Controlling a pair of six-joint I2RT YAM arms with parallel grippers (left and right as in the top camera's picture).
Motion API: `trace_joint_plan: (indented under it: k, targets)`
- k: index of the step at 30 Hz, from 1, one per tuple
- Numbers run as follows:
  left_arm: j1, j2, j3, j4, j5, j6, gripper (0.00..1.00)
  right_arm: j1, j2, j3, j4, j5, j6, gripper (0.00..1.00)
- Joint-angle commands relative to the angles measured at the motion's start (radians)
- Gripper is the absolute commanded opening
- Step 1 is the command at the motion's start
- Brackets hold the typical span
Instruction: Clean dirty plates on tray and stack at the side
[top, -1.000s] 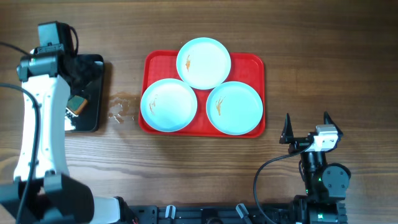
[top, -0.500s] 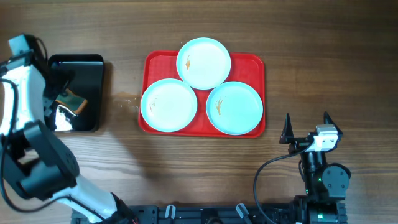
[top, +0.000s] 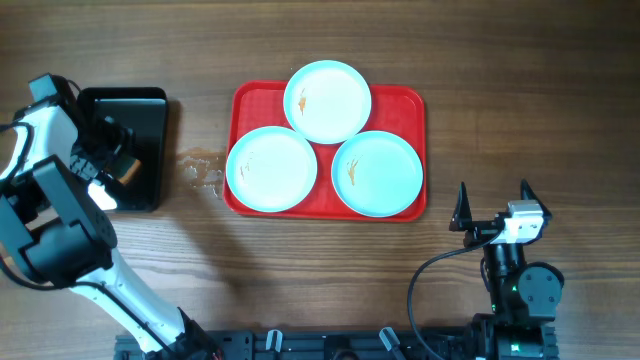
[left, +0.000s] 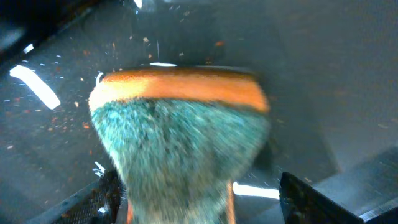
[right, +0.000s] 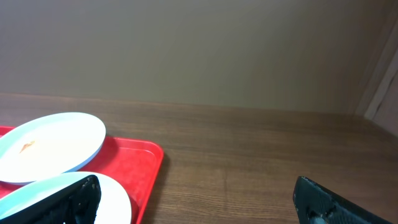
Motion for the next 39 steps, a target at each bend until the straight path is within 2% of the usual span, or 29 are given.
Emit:
trace_joint_plan:
  k: [1,3,5,6,7,8,9,10,16,17,18,19,23,24,25,26,31,32,34,35,39]
  targets:
    - [0.000,0.054,0.011,-0.001,-0.022,0.009,0.50,-0.005,-0.007,-0.001,0.003,0.011,-0.008,1.00]
    - [0.000,0.053,0.011,0.000,-0.022,0.009,0.32,-0.005,-0.007,-0.001,0.003,0.011,-0.008,1.00]
    - [0.000,0.053,0.011,0.003,-0.028,0.009,0.10,-0.005,-0.007,-0.001,0.003,0.011,-0.008,1.00]
    - [0.000,0.053,0.011,0.002,-0.034,0.009,0.05,-0.005,-0.007,-0.001,0.003,0.011,-0.008,1.00]
    - [0.000,0.053,0.011,-0.001,-0.034,0.009,0.07,-0.005,-0.007,-0.001,0.003,0.011,-0.008,1.00]
    - [0.000,0.053,0.011,-0.002,-0.033,0.009,0.20,-0.005,-0.007,-0.001,0.003,0.011,-0.008,1.00]
    - [0.000,0.053,0.011,-0.005,-0.033,0.009,0.73,-0.005,-0.007,-0.001,0.003,0.011,-0.008,1.00]
    - [0.000,0.053,0.011,-0.005,-0.034,0.009,1.00,-0.005,-0.007,-0.001,0.003,0.011,-0.008,1.00]
    - [0.000,0.053,0.011,0.011,-0.037,0.010,0.98,-0.005,-0.007,-0.001,0.003,0.011,-0.008,1.00]
    - [0.000,0.053,0.011,0.011,-0.039,0.010,0.73,-0.005,-0.007,-0.001,0.003,0.011,-0.008,1.00]
    - [0.000,0.053,0.011,0.011,-0.046,0.010,0.30,-0.005,-0.007,-0.001,0.003,0.011,-0.008,1.00]
    - [0.001,0.053,0.011,0.010,-0.053,0.010,0.04,-0.005,-0.007,-0.001,0.003,0.011,-0.008,1.00]
    - [0.001,0.053,0.011,0.010,-0.068,0.010,0.04,-0.005,-0.007,-0.001,0.003,0.011,-0.008,1.00]
    - [0.001,0.053,0.011,0.010,-0.068,0.009,0.39,-0.005,-0.007,-0.001,0.003,0.011,-0.008,1.00]
    - [0.001,0.053,0.011,0.009,-0.068,0.009,0.97,-0.005,-0.007,-0.001,0.003,0.011,-0.008,1.00]
    - [0.001,0.053,0.011,0.006,-0.068,0.009,1.00,-0.005,-0.007,-0.001,0.003,0.011,-0.008,1.00]
    - [0.001,0.053,0.011,-0.010,-0.067,0.010,1.00,-0.005,-0.007,-0.001,0.003,0.011,-0.009,1.00]
    - [0.001,0.053,0.011,-0.016,-0.067,0.010,0.85,-0.005,-0.007,-0.001,0.003,0.011,-0.008,1.00]
    - [0.001,0.053,0.011,-0.024,-0.067,0.010,0.13,-0.005,-0.007,-0.001,0.003,0.011,-0.008,1.00]
    - [0.001,0.053,0.011,-0.025,-0.067,0.010,0.04,-0.005,-0.007,-0.001,0.003,0.011,-0.008,1.00]
    - [0.001,0.037,0.016,-0.040,-0.067,0.009,0.04,-0.005,-0.007,-0.001,0.003,0.011,-0.008,1.00]
